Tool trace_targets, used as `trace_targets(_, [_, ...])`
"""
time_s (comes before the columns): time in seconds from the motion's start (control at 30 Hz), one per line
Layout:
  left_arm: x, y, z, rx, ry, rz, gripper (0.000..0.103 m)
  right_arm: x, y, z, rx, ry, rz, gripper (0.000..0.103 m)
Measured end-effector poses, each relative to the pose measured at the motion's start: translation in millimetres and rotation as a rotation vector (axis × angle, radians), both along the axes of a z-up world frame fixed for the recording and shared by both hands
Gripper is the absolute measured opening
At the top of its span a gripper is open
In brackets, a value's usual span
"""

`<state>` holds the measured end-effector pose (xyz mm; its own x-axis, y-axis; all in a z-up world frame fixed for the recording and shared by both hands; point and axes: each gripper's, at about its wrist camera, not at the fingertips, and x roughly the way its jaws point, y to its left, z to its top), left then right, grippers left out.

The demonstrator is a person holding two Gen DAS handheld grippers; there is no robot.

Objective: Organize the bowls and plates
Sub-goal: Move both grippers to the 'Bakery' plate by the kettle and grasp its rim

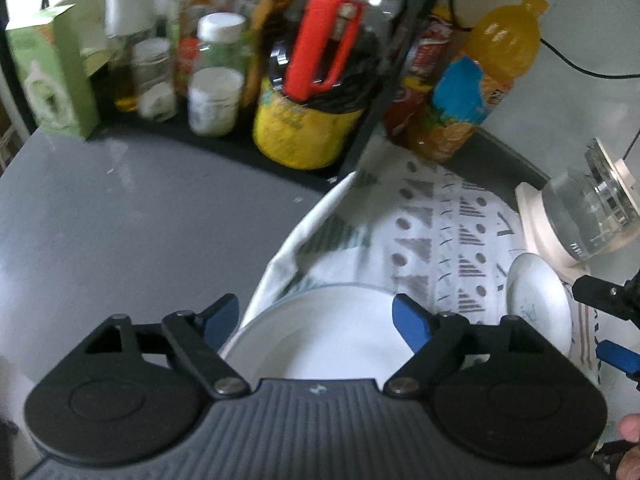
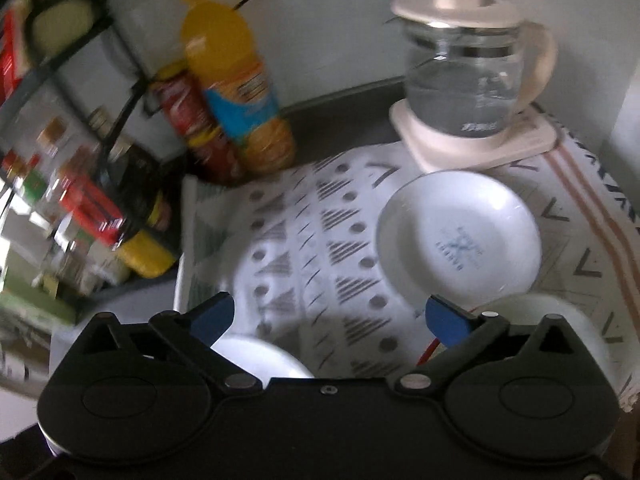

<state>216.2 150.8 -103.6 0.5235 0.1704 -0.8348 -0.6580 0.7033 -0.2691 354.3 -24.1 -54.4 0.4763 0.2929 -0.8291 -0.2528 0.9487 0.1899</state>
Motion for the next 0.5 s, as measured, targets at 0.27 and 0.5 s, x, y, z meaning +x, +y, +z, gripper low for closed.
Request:
trace_targets(0.27, [58,-12,-2,-0.044,-0.021,-0.066,0.083,38,-42,1,0.033,0.024,-0.141,0.103])
trace_targets(0.5, [108,-36,-12,-0.077,-0.016,-0.155,0.083,72,-82,2,0.024,0.005,-0.221,0.103])
